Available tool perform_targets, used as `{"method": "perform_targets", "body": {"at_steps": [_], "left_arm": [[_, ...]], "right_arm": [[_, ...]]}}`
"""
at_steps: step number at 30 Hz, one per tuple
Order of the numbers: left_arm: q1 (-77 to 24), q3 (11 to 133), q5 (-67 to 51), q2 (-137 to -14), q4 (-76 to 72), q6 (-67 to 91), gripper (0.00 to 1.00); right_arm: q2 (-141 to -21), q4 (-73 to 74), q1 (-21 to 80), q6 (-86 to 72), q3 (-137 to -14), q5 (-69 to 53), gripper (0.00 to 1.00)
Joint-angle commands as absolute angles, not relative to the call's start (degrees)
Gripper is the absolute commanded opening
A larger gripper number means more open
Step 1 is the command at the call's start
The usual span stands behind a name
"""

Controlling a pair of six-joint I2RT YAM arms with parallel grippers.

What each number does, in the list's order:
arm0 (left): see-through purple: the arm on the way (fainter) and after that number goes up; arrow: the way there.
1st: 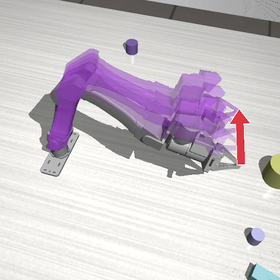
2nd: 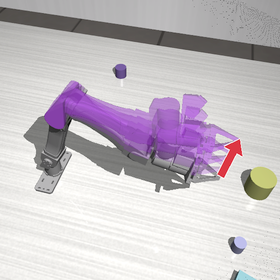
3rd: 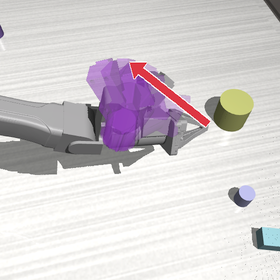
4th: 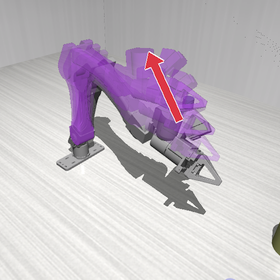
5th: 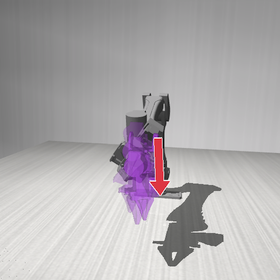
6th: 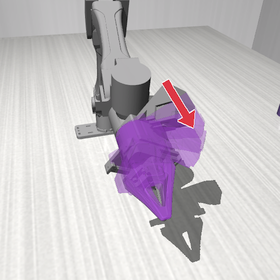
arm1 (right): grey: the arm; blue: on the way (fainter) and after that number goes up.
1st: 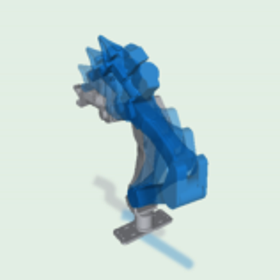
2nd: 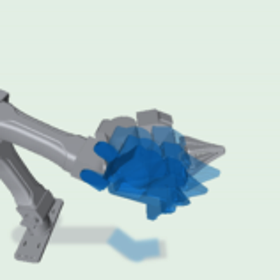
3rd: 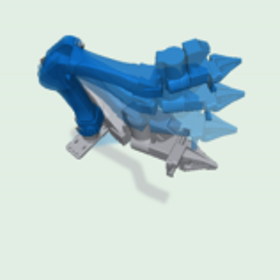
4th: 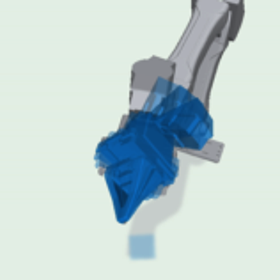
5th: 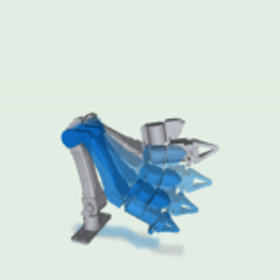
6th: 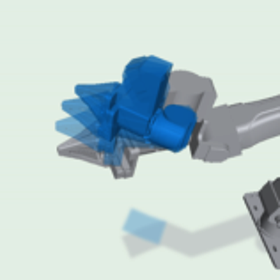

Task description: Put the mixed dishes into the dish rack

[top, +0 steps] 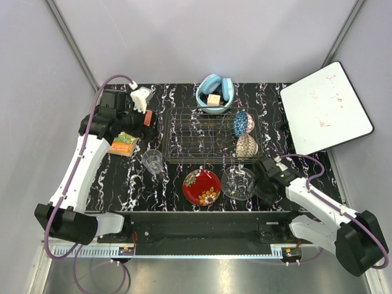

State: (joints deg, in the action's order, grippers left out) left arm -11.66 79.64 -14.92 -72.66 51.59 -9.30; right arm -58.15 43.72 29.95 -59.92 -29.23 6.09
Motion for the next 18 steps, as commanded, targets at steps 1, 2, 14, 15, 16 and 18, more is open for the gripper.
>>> {"method": "perform_targets", "body": {"at_steps": [1, 2, 14, 15, 16, 18], "left_arm": [[-11.51, 82.44, -13.19, -70.75, 51.50, -10.37, 0.99], [-11.51, 82.35, -13.18, -70.75, 51.50, -10.37, 0.99], [-11.51, 84.20, -13.89, -71.81, 52.38, -10.37, 0.99], [-11.51, 84.29, -13.97, -71.89, 52.47, -10.37, 0.99], [-11.51, 84.37, -14.15, -71.98, 52.47, -10.37, 0.99], [-11.51, 84.38, -14.33, -72.07, 52.56, -10.46, 0.99]], "right_arm": [[-56.26, 40.69, 30.15, -60.99, -28.83, 7.73, 0.67], [-55.64, 40.61, 30.23, -61.43, -28.57, 8.00, 0.66], [-51.40, 41.39, 30.41, -65.92, -26.71, 10.37, 0.56], [-52.20, 41.57, 30.32, -66.44, -27.15, 10.46, 0.56], [-53.16, 41.66, 30.41, -66.71, -27.59, 10.46, 0.57], [-55.10, 40.87, 30.41, -66.80, -28.82, 9.50, 0.57]]}}
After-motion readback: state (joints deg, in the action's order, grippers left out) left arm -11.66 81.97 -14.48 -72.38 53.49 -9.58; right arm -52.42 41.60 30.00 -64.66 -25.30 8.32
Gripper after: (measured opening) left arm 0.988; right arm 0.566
